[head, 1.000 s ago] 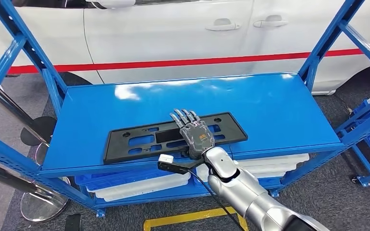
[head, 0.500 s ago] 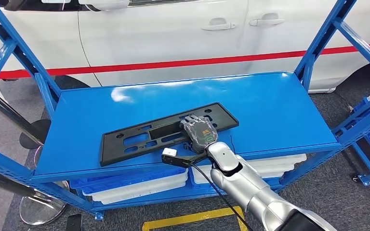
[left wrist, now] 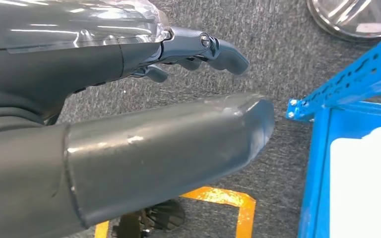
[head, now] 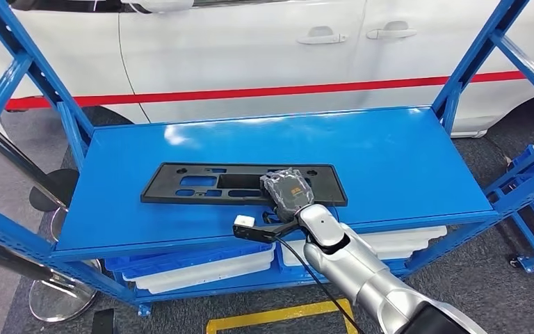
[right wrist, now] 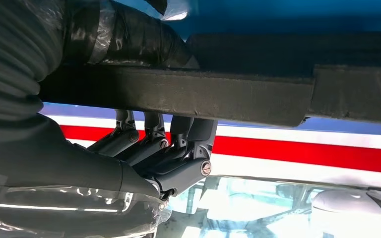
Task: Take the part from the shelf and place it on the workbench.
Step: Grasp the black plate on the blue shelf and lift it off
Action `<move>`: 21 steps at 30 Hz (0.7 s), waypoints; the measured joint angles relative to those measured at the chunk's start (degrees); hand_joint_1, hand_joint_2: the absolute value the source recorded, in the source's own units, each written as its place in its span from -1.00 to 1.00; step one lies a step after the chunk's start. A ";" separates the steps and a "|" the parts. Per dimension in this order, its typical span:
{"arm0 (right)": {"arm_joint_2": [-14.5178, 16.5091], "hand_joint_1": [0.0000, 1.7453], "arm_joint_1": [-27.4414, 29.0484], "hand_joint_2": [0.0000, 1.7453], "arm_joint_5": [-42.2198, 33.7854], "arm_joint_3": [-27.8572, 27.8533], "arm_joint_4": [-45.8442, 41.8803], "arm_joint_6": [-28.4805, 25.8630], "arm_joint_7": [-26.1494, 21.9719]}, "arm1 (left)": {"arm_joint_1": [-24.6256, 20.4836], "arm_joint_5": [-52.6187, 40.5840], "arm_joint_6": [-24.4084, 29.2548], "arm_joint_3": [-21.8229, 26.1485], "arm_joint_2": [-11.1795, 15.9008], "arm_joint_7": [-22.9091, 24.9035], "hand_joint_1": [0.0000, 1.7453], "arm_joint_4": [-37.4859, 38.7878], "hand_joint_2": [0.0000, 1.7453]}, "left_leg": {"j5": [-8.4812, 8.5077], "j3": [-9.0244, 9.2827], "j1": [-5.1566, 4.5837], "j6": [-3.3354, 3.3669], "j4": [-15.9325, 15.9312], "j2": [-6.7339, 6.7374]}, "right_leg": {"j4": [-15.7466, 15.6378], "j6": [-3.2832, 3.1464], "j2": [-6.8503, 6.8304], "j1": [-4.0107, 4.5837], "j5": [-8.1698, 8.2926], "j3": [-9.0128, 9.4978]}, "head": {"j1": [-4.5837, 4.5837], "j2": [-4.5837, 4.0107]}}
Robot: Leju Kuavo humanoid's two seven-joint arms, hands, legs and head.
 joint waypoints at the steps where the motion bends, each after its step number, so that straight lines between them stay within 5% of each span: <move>1: -0.01 0.78 0.00 1.00 -0.04 0.00 0.00 0.07 -0.09 | -0.04 0.25 0.01 -0.03 0.00 -0.02 -1.00 0.00 -1.00 | -0.05 -0.01 -0.11 -0.31 -0.02 -0.01 | -0.96 -0.18 0.03 0.16 -0.04 0.41 | -0.01 0.00; 5: -0.04 1.00 -0.07 1.00 -1.51 0.00 -0.01 0.69 -0.82 | -0.03 1.51 0.31 -0.04 -0.04 -0.09 -1.00 0.00 -1.00 | -1.30 -0.44 0.10 -1.55 1.31 0.07 | -1.71 -1.49 0.02 0.09 0.16 0.94 | -0.01 0.00; 8: 0.16 1.00 0.14 1.00 -7.24 -0.41 -0.59 1.05 -3.63 | 0.24 3.19 0.54 -0.04 -0.13 -0.69 -1.00 0.00 -1.00 | -6.32 -4.79 0.23 -2.06 11.02 0.14 | -1.90 -2.26 -0.09 0.18 0.17 1.23 | -0.02 0.00; 10: 0.32 1.00 0.34 1.00 -11.11 -0.86 -1.71 1.26 -5.27 | 0.76 4.08 0.64 -0.04 -0.12 -1.13 -1.00 0.00 -1.00 | -7.72 -7.34 0.24 -2.18 16.32 0.15 | -1.76 -2.45 0.06 0.41 0.04 1.29 | -0.02 0.00; 12: 0.54 1.00 0.79 1.00 -16.58 -1.58 -3.50 1.82 -7.79 | 1.13 5.02 0.74 -0.04 -0.08 -1.78 -1.00 0.00 -1.00 | -5.01 -5.90 0.23 -1.98 13.27 0.16 | -1.56 -2.50 0.30 0.54 -0.15 1.50 | -0.02 0.00; 15: 1.36 1.00 3.10 1.00 -34.23 -3.58 -10.49 3.66 -14.43 | 1.45 7.21 0.81 0.08 -0.07 -3.95 -1.00 0.00 -1.00 | -0.83 -0.49 0.04 -1.32 2.56 0.29 | -1.17 -2.01 0.63 0.88 -0.55 1.80 | -0.01 0.00; 19: 2.50 1.00 8.78 1.00 -60.69 -5.82 -27.75 5.20 -19.95 | 2.69 10.17 1.02 0.70 -0.18 -7.58 -1.00 0.01 -1.00 | -0.41 0.49 -0.14 -0.17 0.26 0.07 | -1.03 -0.80 0.69 0.90 -0.83 1.75 | -0.01 0.00; 21: 2.50 1.00 10.94 1.00 -68.11 -7.23 -35.80 5.65 -21.38 | 3.40 11.27 1.10 1.31 -0.32 -8.63 -1.00 0.01 -1.00 | -0.01 0.50 0.12 0.59 -0.18 0.04 | 1.45 -0.09 0.55 0.74 -2.81 0.73 | 0.00 0.00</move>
